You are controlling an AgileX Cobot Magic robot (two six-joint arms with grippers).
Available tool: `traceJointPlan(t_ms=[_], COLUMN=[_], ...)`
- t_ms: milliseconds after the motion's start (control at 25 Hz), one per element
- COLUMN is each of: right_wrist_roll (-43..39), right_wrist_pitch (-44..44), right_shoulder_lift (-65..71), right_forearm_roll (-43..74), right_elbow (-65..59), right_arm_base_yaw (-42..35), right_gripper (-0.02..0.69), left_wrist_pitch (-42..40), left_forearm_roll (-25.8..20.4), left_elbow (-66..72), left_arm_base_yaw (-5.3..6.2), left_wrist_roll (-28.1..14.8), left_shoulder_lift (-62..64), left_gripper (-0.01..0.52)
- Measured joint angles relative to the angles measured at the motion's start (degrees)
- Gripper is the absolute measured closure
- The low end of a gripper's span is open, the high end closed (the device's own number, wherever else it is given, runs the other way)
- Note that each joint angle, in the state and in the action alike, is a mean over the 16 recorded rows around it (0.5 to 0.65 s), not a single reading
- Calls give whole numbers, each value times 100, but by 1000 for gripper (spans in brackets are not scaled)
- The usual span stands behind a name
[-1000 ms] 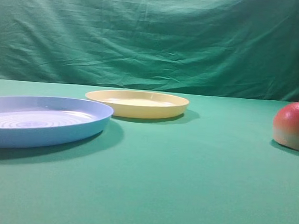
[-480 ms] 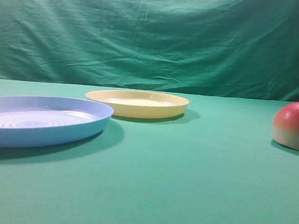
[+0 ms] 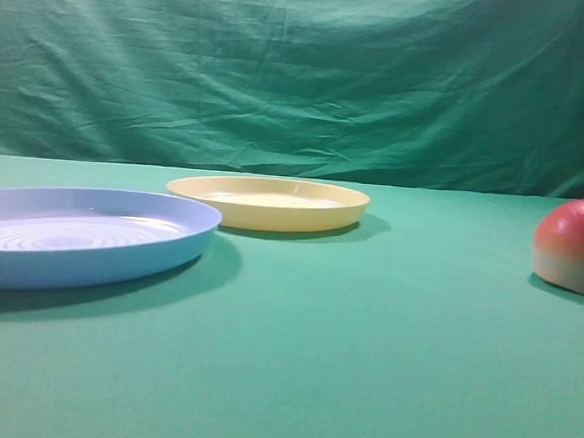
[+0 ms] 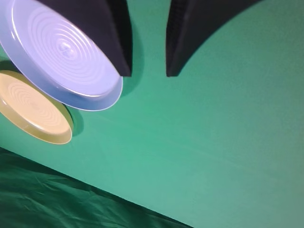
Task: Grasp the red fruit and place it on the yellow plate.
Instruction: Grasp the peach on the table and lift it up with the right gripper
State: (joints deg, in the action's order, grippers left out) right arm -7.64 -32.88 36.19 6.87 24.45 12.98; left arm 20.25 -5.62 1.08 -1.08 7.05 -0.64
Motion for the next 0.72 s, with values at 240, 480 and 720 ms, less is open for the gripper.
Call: traceJointPlan(t_ms=[240, 480, 720], right_wrist_roll=[233, 759, 1301], right_wrist_pitch=[-476, -640, -630], right_shoulder_lift=[206, 733, 1831], right_forearm_roll=[-90, -320, -549], right_elbow=[251, 550, 1043], right_arm_base_yaw=[20, 180, 491], right_gripper=[665, 665, 661], left_wrist_pitch=[0, 0, 0], left_forearm_roll=[0, 0, 0], left_elbow=[0, 0, 0], left_arm_base_yaw=[0, 0, 0], left_wrist_roll=[0, 0, 0], left_shoulder_lift=[0, 0, 0], left_gripper=[357, 357, 357])
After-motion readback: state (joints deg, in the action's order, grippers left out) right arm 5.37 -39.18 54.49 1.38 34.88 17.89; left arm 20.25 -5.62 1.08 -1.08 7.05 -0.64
